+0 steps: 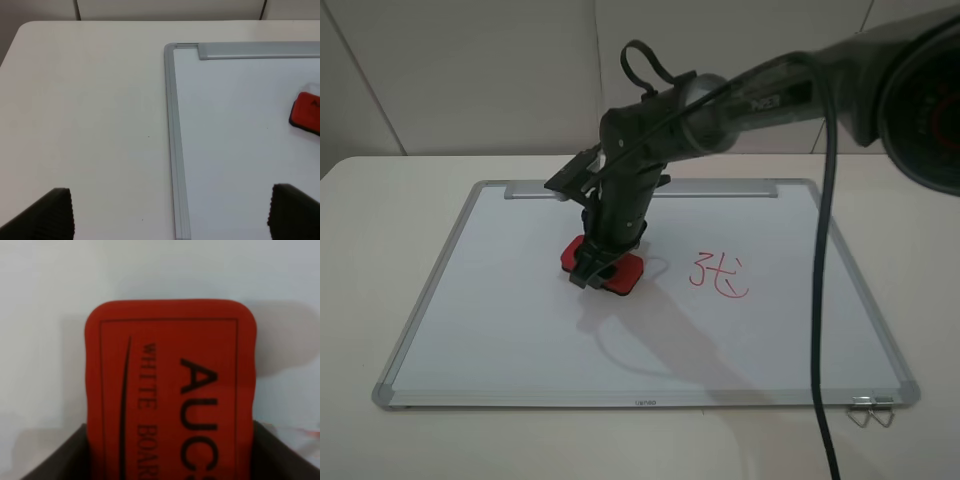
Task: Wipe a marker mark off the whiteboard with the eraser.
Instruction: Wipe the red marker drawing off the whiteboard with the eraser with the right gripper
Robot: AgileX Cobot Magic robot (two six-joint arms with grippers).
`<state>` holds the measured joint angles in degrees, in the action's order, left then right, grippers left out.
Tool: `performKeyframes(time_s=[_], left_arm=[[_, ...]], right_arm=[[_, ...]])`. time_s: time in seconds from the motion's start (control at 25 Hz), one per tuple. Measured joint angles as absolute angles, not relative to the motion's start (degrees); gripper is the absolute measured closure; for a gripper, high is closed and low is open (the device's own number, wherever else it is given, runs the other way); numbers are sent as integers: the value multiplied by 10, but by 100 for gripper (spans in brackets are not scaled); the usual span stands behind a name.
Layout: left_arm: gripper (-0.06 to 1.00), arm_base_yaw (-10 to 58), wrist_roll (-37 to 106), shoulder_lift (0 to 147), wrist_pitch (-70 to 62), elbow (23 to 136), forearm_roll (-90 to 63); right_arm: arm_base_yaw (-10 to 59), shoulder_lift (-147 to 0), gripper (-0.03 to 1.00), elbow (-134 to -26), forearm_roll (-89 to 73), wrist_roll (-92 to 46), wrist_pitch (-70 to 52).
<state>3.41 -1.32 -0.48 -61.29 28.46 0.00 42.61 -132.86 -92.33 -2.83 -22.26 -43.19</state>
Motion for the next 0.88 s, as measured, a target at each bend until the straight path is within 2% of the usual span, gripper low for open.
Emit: performKeyframes(time_s=[0.32,0.88], left_arm=[[17,34,-13,-5,-613,285,0],[17,34,-13,-5,-613,285,0]], right_arm=[[433,-1329,47,-924,-29,-224,-443],[273,-1329,47,-925,0,-145,-403]])
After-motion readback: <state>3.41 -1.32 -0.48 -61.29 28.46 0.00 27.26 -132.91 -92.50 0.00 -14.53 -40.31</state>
